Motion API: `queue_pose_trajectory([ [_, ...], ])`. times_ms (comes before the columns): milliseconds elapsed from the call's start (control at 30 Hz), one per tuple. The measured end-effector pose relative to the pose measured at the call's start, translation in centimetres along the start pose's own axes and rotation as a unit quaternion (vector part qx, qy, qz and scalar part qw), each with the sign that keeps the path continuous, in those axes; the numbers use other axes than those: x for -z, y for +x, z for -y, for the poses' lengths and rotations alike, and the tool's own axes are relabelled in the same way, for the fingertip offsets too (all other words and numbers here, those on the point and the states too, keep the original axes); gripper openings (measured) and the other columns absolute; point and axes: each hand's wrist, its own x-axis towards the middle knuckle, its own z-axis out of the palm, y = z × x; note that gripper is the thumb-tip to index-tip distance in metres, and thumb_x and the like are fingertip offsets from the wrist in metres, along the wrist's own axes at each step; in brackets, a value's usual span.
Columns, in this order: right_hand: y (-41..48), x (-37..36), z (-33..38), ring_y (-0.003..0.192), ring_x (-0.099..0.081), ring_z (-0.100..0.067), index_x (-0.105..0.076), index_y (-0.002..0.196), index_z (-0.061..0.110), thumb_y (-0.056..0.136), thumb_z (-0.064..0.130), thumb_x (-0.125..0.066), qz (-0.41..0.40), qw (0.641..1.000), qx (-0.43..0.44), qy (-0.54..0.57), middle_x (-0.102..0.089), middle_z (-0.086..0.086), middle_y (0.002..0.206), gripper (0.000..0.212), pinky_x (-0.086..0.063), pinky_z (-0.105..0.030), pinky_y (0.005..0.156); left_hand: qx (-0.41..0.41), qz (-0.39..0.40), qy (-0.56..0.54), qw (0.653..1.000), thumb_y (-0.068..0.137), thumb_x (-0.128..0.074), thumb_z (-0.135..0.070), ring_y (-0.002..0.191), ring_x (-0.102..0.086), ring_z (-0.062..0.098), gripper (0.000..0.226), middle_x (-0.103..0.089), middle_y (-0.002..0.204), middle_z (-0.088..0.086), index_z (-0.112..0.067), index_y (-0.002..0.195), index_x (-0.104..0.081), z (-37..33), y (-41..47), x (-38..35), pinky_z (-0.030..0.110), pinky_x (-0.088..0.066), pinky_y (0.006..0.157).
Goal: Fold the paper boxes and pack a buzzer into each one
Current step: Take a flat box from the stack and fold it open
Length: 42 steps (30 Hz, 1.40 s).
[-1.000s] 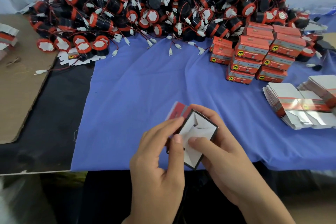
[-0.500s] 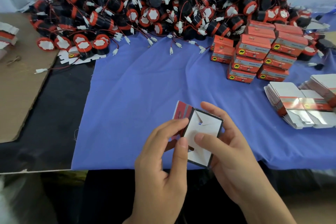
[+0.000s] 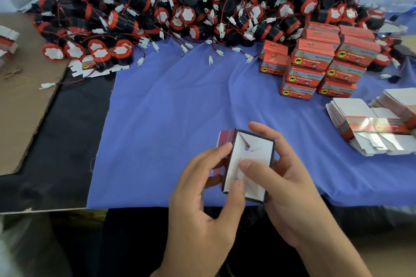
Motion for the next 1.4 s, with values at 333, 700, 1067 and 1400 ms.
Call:
queue_pose_trajectory([
  [333,-0.3,-0.7,-0.1,0.089,-0.076,-0.030,-0.060,0.129,0.036,0.077,-0.006,-0.062,0.024,0.990,0.045,-0.134,-0.075,-0.009,0.104,0.067,-0.063,-0.040,0.073,-0.006,-0.082,0.051,0.995,0.080,-0.074,-0.006,0.102,-0.069,0.025,0.044,-0.071,0.111,-0.002,-0.036,0.110,-0.065,0.7,-0.5,-0.9,0.044,-0.059,0.080],
  [700,-0.2,0.3,-0.2,0.079,-0.071,-0.015,-0.059,0.132,0.045,0.081,-0.001,-0.067,0.025,0.995,0.060,-0.074,-0.076,-0.002,0.095,0.069,-0.057,-0.024,0.072,0.064,0.014,-0.028,0.997,0.088,-0.073,-0.021,0.110,-0.072,0.013,0.033,-0.075,0.115,-0.011,-0.039,0.116,-0.071,-0.6,0.4,0.9,0.022,-0.059,0.083],
  [1067,-0.3,1.4,0.5,0.101,-0.069,-0.024,-0.056,0.141,0.040,0.078,0.013,-0.080,0.099,0.995,0.013,-0.024,-0.073,-0.005,0.118,0.072,-0.058,-0.041,0.088,0.074,0.016,-0.028,0.997,0.094,-0.065,-0.024,0.108,-0.073,0.016,0.025,-0.075,0.117,-0.009,-0.037,0.115,-0.072,-1.3,0.4,0.8,0.022,-0.058,0.082],
  [1400,-0.9,0.8,1.0,0.101,-0.068,-0.025,-0.034,0.150,0.057,0.085,0.011,-0.080,0.119,0.989,0.055,-0.062,-0.068,-0.015,0.122,0.092,-0.058,-0.035,0.088,0.136,0.064,-0.037,0.988,0.103,-0.058,-0.036,0.110,-0.070,0.003,0.024,-0.074,0.116,-0.017,-0.026,0.124,-0.065,-0.7,1.0,1.3,0.016,-0.054,0.087],
])
